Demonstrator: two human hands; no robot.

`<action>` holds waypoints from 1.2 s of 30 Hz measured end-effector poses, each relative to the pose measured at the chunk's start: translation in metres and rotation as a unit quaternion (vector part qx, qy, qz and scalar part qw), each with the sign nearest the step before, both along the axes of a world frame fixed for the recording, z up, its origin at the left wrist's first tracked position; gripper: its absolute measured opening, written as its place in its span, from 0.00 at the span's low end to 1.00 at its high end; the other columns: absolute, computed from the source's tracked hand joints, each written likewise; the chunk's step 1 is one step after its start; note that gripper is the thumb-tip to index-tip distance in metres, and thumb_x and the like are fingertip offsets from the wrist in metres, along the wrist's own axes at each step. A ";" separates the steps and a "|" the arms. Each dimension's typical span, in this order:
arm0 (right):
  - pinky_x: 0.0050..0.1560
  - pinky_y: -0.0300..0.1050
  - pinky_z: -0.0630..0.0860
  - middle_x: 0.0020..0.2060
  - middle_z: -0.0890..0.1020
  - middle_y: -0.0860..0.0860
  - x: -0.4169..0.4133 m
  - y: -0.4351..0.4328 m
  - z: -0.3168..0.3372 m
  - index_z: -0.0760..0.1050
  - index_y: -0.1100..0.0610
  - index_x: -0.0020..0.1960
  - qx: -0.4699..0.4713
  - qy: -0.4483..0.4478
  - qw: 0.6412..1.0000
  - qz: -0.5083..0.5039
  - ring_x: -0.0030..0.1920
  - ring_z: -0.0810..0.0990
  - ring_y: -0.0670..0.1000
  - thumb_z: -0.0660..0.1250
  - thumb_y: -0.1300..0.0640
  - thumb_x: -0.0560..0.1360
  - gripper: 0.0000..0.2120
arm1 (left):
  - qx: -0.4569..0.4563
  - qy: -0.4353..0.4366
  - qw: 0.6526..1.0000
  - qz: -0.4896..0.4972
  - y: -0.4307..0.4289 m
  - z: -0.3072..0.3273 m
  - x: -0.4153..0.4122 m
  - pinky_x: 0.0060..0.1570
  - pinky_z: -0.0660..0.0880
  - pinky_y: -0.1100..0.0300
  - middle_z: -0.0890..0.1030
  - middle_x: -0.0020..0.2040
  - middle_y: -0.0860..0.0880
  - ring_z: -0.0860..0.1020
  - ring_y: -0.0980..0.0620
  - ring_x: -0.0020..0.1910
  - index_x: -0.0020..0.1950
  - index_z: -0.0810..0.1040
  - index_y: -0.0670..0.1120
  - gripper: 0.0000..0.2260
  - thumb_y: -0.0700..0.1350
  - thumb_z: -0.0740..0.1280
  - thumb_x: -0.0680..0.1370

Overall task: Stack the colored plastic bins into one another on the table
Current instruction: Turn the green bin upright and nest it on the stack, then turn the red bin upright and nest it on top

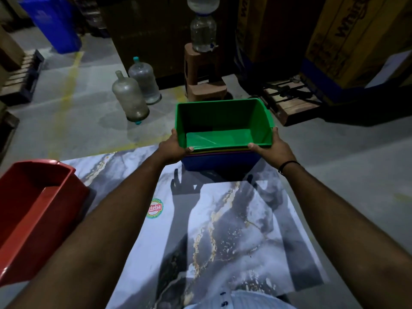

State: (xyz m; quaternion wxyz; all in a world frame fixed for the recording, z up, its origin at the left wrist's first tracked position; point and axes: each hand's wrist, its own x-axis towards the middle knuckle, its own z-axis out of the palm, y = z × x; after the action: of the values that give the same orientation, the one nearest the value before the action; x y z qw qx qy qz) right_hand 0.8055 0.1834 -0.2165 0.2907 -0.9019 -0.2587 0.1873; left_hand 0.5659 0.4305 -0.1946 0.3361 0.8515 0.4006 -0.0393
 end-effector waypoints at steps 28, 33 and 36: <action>0.74 0.65 0.53 0.80 0.56 0.58 -0.213 0.081 0.000 0.66 0.54 0.76 -0.016 -0.271 0.932 0.239 0.80 0.50 0.63 0.66 0.42 0.76 0.32 | 0.246 -0.046 0.961 0.118 -0.049 -0.014 -0.184 0.70 0.69 0.42 0.69 0.79 0.45 0.70 0.39 0.75 0.74 0.74 0.50 0.28 0.66 0.58 0.80; 0.73 0.65 0.55 0.80 0.59 0.59 -0.260 0.104 -0.003 0.66 0.55 0.77 0.002 -0.260 0.915 0.308 0.79 0.53 0.64 0.63 0.40 0.76 0.33 | 0.281 -0.033 0.943 0.175 -0.028 -0.012 -0.243 0.69 0.70 0.42 0.72 0.76 0.43 0.72 0.37 0.72 0.69 0.78 0.51 0.27 0.66 0.62 0.77; 0.72 0.64 0.56 0.80 0.59 0.58 -0.286 0.117 -0.003 0.67 0.54 0.76 0.010 -0.257 0.905 0.339 0.79 0.53 0.63 0.62 0.40 0.76 0.33 | 0.304 0.007 0.929 0.209 -0.016 -0.010 -0.279 0.70 0.69 0.42 0.70 0.77 0.42 0.71 0.35 0.71 0.70 0.77 0.49 0.27 0.63 0.65 0.77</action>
State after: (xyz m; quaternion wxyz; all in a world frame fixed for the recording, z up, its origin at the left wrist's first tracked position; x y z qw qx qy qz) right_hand 0.5200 0.3003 -0.2193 0.1424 -0.7738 -0.6163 0.0339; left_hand 0.2868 0.4146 -0.2050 0.0584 0.8094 0.5650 0.1495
